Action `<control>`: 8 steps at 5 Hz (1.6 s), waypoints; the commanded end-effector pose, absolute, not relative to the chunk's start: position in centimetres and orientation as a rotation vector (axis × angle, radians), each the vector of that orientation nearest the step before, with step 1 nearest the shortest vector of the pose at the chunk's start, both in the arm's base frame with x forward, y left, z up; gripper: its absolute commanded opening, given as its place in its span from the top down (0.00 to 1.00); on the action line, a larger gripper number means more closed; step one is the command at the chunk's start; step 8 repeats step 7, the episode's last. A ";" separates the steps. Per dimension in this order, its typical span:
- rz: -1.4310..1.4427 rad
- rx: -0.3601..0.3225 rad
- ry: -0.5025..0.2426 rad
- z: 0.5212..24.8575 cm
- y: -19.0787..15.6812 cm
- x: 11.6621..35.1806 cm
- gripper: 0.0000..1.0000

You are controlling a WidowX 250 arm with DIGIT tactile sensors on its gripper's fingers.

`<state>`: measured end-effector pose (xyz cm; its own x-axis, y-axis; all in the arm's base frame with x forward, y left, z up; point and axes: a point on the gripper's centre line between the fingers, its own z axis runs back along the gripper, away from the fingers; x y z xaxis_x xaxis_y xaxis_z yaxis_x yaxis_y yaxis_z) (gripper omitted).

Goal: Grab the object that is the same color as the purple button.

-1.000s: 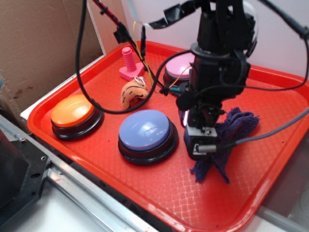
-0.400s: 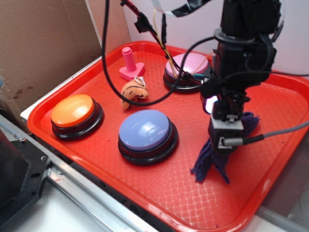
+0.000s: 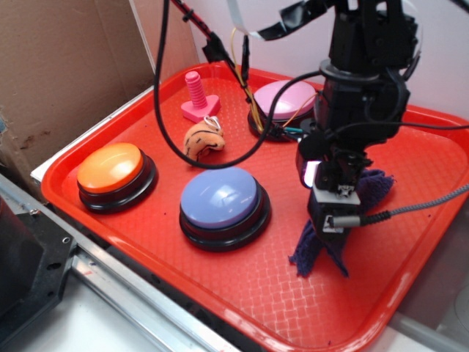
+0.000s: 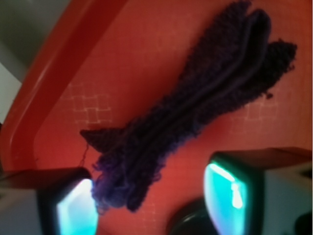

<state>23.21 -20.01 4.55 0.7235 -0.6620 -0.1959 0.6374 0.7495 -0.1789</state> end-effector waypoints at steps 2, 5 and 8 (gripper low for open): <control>-0.690 -0.111 0.196 6.1 -20.2 21.1 1.00; -0.186 0.082 0.020 20.5 -10.7 9.9 1.00; -0.152 0.127 -0.002 27.3 -9.6 8.9 1.00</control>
